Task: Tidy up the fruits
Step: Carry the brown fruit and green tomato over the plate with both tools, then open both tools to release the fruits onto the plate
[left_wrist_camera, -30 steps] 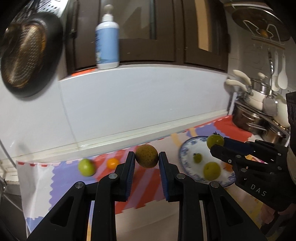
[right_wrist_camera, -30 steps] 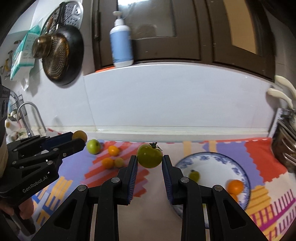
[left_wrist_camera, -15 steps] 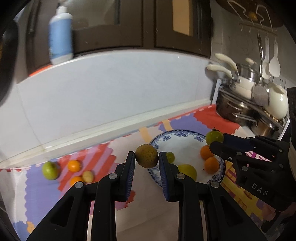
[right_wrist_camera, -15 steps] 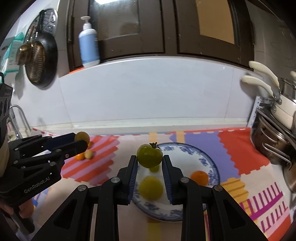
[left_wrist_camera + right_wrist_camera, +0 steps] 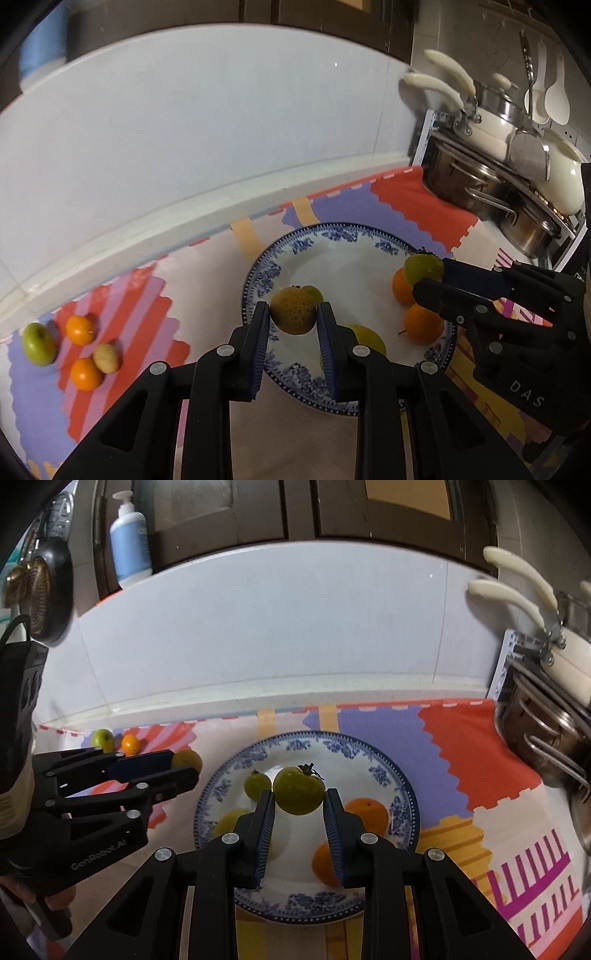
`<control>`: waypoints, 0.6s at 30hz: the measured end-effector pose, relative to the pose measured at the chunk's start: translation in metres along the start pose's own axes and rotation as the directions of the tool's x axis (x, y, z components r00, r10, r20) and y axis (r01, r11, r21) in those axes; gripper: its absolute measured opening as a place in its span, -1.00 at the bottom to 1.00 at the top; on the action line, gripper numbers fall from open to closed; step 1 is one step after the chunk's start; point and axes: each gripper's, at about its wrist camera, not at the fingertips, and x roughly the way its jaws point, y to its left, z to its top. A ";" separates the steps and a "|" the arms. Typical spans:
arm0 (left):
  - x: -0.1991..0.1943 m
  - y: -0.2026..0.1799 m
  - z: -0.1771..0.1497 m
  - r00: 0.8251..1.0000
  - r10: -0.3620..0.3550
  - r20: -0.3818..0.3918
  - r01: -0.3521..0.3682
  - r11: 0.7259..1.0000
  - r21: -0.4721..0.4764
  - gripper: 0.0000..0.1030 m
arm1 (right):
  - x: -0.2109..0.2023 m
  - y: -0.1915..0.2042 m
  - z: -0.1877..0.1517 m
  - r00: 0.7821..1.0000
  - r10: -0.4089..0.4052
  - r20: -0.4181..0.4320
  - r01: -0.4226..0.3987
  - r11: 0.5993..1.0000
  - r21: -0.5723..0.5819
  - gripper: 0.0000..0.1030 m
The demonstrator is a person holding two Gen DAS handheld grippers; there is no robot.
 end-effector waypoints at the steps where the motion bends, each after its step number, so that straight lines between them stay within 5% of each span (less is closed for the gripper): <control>1: 0.004 0.000 0.000 1.000 -0.006 -0.009 0.006 1.000 0.000 -0.49 | 0.004 -0.001 0.000 1.000 -0.001 -0.005 0.001 1.000 0.002 -0.45; 18: 0.008 0.005 0.002 0.999 -0.031 -0.029 0.031 1.000 -0.004 -0.38 | 0.021 -0.003 -0.001 0.999 -0.015 -0.035 0.015 1.000 0.023 -0.34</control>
